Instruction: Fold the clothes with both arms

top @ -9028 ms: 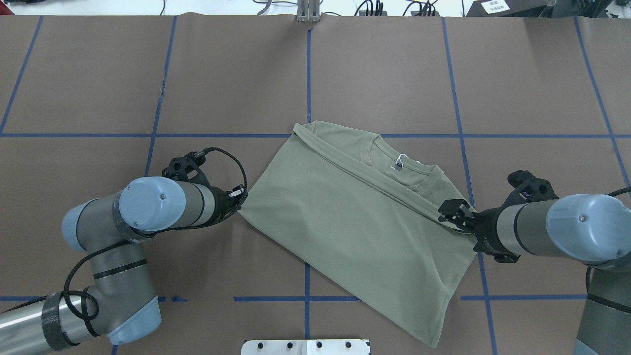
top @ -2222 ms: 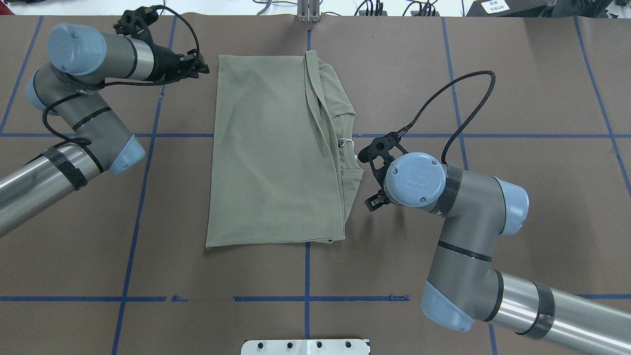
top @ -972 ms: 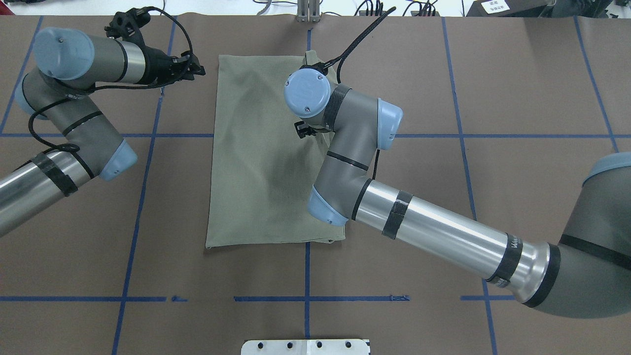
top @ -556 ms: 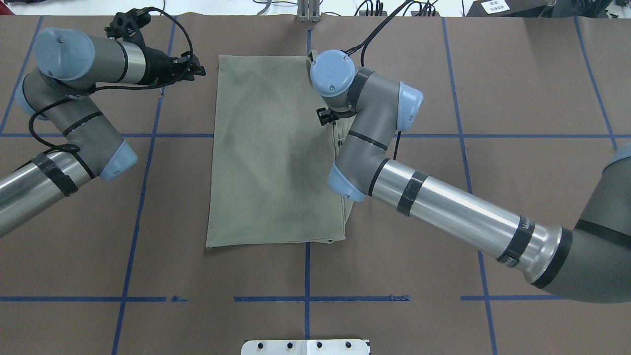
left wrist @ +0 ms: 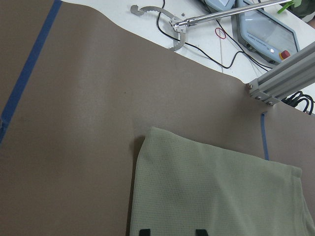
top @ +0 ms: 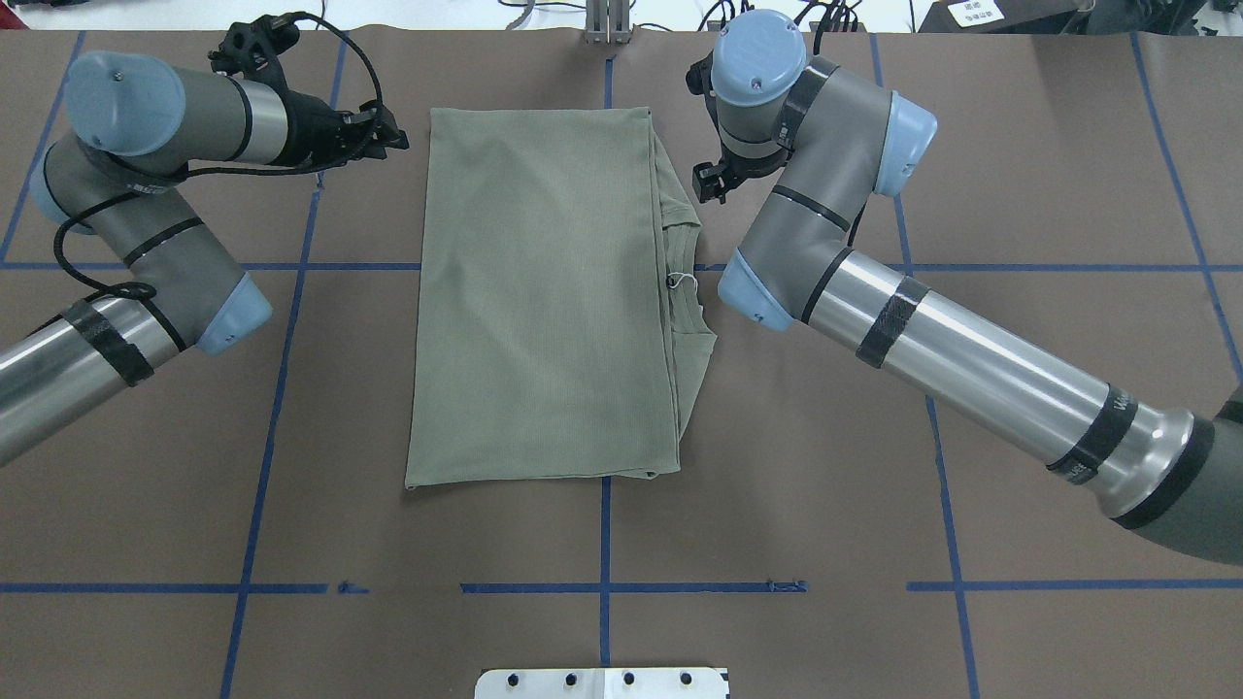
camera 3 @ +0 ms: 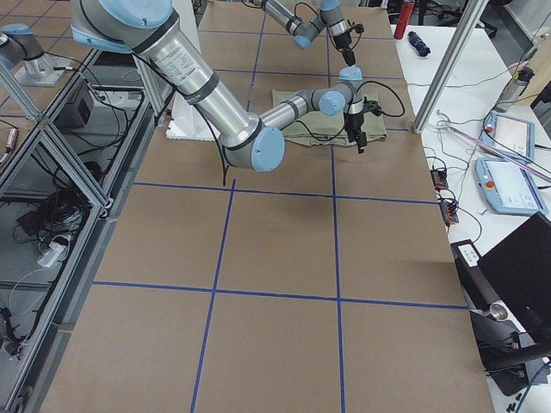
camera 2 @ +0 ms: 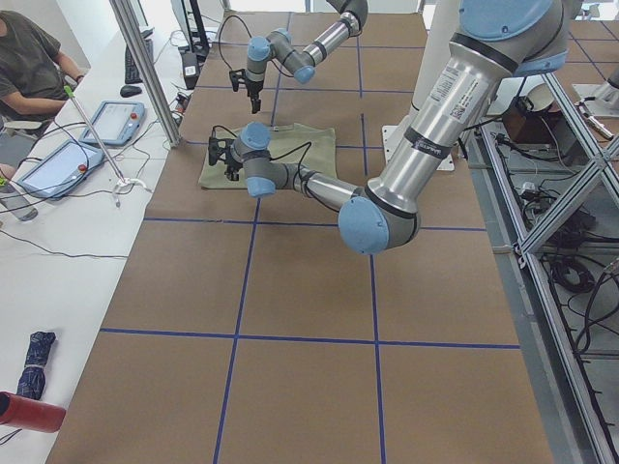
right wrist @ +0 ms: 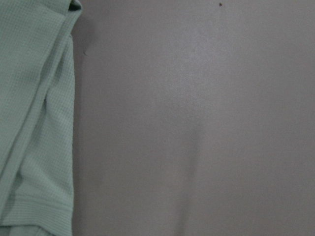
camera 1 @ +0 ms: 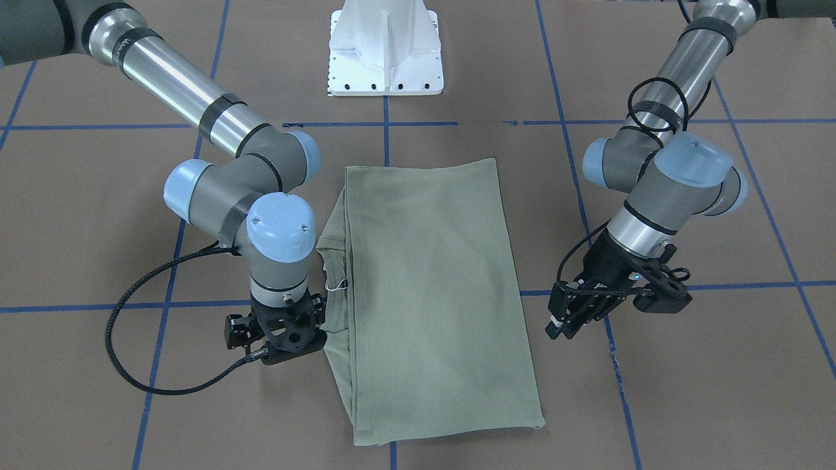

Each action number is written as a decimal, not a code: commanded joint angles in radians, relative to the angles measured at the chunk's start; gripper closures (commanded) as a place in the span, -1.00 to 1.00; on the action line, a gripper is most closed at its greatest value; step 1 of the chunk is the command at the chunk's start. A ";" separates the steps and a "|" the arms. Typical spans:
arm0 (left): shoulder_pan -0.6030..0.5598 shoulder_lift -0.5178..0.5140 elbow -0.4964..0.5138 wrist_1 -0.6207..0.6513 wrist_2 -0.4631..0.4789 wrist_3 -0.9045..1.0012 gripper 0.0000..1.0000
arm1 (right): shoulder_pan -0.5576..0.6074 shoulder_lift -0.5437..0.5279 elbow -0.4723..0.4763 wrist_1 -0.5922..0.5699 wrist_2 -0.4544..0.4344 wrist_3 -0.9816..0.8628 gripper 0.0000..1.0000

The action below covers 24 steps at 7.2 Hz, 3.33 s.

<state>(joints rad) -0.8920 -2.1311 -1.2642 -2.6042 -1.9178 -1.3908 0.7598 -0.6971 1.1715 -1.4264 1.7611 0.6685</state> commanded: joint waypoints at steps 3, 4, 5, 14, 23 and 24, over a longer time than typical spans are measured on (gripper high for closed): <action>0.005 0.100 -0.156 0.001 -0.027 -0.054 0.16 | -0.221 -0.178 0.391 -0.005 -0.049 0.707 -1.00; 0.004 0.100 -0.158 0.001 -0.032 -0.056 0.16 | -0.326 -0.211 0.449 -0.005 -0.174 0.960 -1.00; 0.004 0.106 -0.156 -0.001 -0.032 -0.056 0.15 | -0.420 -0.223 0.494 -0.006 -0.316 1.149 -1.00; 0.008 0.108 -0.156 -0.001 -0.032 -0.056 0.15 | -0.524 -0.309 0.551 -0.016 -0.353 1.444 -0.01; 0.111 0.146 -0.269 -0.004 -0.020 -0.284 0.12 | -0.615 -0.400 0.767 -0.193 -0.359 1.444 1.00; 0.151 0.184 -0.334 -0.002 0.002 -0.347 0.08 | -0.644 -0.404 0.783 -0.204 -0.370 1.460 1.00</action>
<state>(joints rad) -0.7913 -1.9860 -1.5268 -2.6076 -1.9356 -1.6563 0.1569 -1.0939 1.9266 -1.5949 1.4025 2.1144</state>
